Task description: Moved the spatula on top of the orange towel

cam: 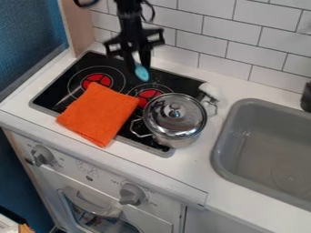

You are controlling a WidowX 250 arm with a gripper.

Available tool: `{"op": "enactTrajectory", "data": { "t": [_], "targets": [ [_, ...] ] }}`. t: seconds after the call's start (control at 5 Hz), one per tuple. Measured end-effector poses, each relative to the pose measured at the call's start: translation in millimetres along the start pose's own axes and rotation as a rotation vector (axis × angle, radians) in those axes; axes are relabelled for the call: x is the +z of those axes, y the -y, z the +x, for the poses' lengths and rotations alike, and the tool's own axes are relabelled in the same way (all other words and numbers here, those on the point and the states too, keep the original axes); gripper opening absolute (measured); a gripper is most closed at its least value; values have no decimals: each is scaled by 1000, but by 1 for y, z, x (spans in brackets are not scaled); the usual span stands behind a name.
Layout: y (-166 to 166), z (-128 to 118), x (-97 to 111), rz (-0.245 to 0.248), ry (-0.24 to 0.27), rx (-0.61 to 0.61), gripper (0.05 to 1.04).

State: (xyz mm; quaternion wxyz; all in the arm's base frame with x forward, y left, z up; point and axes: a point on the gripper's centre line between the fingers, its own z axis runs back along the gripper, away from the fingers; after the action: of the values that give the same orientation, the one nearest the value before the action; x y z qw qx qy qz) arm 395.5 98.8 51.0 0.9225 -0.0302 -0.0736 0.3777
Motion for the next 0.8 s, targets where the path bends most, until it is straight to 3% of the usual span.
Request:
{"op": "enactTrajectory", "data": {
  "t": [0.2, 0.4, 0.6, 0.8],
  "targets": [
    [-14, -3, 25, -20, 45, -38, 306],
    [-31, -11, 36, -23, 60, -126, 306],
    [-58, -24, 33, -30, 29, -229, 306],
    [-67, -36, 24, 3, -1, -328, 306]
  ]
}}
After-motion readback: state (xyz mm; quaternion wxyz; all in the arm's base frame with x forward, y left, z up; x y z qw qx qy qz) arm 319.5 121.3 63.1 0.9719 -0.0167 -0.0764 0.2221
